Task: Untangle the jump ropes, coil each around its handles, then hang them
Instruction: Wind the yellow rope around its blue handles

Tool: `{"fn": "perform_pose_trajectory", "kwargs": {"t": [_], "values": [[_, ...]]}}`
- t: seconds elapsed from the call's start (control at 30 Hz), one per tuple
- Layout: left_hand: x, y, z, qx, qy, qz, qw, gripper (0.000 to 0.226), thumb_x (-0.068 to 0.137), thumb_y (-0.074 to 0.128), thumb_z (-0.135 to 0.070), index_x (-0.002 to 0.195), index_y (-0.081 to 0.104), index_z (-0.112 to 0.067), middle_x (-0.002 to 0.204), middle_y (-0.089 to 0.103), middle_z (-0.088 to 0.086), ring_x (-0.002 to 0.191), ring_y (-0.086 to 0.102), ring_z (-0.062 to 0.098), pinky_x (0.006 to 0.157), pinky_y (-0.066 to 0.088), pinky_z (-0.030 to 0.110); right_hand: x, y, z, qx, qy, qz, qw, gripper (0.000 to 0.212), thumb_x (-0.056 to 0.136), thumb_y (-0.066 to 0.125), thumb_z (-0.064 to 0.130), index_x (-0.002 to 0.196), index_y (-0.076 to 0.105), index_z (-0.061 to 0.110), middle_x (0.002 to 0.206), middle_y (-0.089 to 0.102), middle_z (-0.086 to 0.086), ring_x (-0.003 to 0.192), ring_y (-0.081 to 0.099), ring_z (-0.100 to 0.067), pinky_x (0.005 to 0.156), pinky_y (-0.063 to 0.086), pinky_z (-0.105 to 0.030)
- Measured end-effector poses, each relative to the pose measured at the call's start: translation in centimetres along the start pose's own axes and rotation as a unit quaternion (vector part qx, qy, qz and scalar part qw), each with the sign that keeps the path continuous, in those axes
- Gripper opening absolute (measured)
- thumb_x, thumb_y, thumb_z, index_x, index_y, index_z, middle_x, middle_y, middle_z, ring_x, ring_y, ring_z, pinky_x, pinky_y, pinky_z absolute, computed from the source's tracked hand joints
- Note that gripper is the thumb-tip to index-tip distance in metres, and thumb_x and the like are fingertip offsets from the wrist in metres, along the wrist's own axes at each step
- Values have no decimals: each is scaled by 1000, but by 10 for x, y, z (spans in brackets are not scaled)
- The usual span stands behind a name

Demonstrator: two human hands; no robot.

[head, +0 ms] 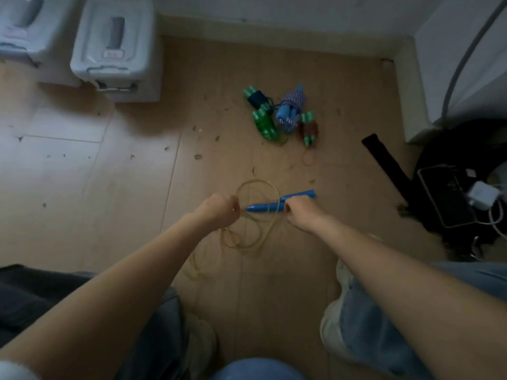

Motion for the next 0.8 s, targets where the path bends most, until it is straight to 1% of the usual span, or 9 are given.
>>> {"fn": "perform_pose_trajectory", "kwargs": {"t": [0.1, 0.2, 0.33, 0.43, 0.5, 0.57, 0.63, 0.73, 0.8], "values": [[18, 15, 4, -49, 3, -37, 998, 27, 88, 49, -16, 114, 57, -13, 115, 61, 11, 102, 58, 27, 85, 46, 34, 23, 21, -8, 19, -3, -33, 999, 29, 90, 48, 4, 118, 51, 7, 125, 51, -12, 117, 45, -31, 90, 38, -35], [28, 35, 5, -40, 14, -30, 999, 36, 88, 49, -16, 124, 49, -15, 118, 56, 13, 102, 57, 30, 84, 45, 35, 39, 32, -14, 58, 8, -77, 995, 37, 88, 49, 1, 124, 47, 13, 124, 49, -9, 117, 45, -28, 88, 39, -35], [33, 56, 6, -14, 28, -3, 1000, 49, 89, 49, -16, 136, 37, -17, 128, 41, 12, 117, 44, 29, 100, 37, 34, 51, 40, -16, 76, -24, -93, 992, 26, 85, 60, 17, 110, 54, 11, 113, 46, -9, 110, 46, -25, 83, 40, -34], [36, 57, 6, -12, 6, -12, 1000, 48, 88, 49, -13, 135, 39, -20, 130, 38, 10, 121, 39, 29, 102, 38, 36, 47, 31, -24, 34, -69, -141, 987, 26, 83, 63, 22, 105, 57, 10, 113, 43, -9, 109, 41, -25, 79, 35, -34], [37, 54, 7, -26, -13, -14, 999, 44, 87, 50, -10, 129, 45, -20, 127, 39, 10, 119, 41, 31, 99, 41, 37, 44, 19, -35, -43, -81, -181, 979, 27, 83, 62, 21, 108, 59, 11, 128, 41, -11, 119, 36, -29, 87, 32, -37], [38, 54, 9, -22, -27, -8, 999, 45, 84, 52, -6, 126, 47, -21, 126, 40, 10, 117, 42, 31, 98, 42, 38, 51, 18, -47, -101, -78, -139, 982, 29, 85, 58, 18, 114, 56, 11, 147, 28, -9, 132, 24, -30, 101, 26, -40], [40, 54, 11, -16, -38, 1, 999, 45, 84, 54, -5, 125, 47, -20, 125, 41, 11, 116, 44, 32, 97, 42, 38, 58, 23, -51, -122, -64, -80, 987, 33, 87, 55, 15, 120, 53, 12, 150, 24, -8, 136, 20, -29, 105, 23, -40], [42, 49, 13, -11, -43, 6, 999, 40, 86, 55, -10, 124, 48, -17, 124, 45, 12, 111, 49, 32, 93, 44, 39, 58, 25, -49, -156, -63, -64, 984, 36, 86, 56, 19, 122, 51, 17, 132, 42, -11, 126, 35, -29, 103, 25, -41], [41, 35, 12, -33, -41, -33, 998, 37, 86, 56, -15, 123, 48, -15, 123, 46, 11, 109, 52, 31, 89, 44, 38, 54, 16, -48, -74, -60, -38, 995, 32, 83, 62, 22, 115, 56, 16, 119, 48, -13, 118, 44, -30, 96, 31, -36]]}}
Point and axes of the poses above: each hand's wrist, its own x-axis towards the middle knuckle, its own y-axis out of the palm, z = x × y, the point moved 6 cm from there along x, towards the middle knuckle
